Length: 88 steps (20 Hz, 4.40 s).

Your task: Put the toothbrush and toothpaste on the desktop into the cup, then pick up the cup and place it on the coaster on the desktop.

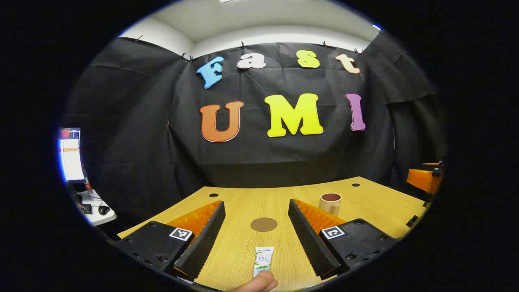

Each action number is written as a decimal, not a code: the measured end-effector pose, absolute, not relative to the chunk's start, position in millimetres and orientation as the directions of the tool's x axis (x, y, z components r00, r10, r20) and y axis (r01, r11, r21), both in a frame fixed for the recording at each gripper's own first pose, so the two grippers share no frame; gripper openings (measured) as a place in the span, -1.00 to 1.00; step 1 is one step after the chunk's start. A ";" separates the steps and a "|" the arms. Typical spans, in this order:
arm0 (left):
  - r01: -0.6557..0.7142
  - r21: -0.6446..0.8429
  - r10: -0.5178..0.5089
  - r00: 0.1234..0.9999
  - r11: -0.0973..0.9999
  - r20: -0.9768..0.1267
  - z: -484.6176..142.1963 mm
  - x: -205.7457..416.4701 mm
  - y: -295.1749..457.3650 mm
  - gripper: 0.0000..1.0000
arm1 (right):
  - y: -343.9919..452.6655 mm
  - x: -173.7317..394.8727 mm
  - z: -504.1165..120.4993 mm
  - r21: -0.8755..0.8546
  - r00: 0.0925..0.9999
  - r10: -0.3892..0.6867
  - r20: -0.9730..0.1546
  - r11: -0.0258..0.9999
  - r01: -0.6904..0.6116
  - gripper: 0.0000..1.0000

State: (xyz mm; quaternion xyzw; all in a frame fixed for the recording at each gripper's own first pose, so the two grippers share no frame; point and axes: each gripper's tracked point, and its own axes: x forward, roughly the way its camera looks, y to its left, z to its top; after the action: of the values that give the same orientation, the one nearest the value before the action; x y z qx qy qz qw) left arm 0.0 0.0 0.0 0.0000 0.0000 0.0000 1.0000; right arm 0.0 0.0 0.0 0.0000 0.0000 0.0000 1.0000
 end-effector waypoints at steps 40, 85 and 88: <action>0.058 -0.051 -0.061 0.996 0.997 -0.059 -61.4 32.1 11.9 0.99 | 43.6 73.6 -140.8 -0.068 0.950 -0.018 -0.311 0.998 -0.004 0.92; 0.023 -0.053 -0.036 0.968 0.998 -0.250 -126.8 46.5 34.2 1.00 | 64.6 78.2 -226.1 -0.034 0.754 0.018 -0.656 0.998 -0.053 -0.89; 0.017 -0.054 -0.031 0.959 0.998 -0.282 -136.0 49.7 32.8 1.00 | 63.7 72.4 -220.0 -0.008 0.767 0.041 -0.640 0.998 -0.060 -0.89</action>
State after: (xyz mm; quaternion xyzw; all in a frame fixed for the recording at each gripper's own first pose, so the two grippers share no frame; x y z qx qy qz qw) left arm 49.7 32.8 -136.0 -0.0257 0.1430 -0.0122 0.9893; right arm 72.4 63.7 -220.0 -0.0138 0.3401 0.0269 0.9399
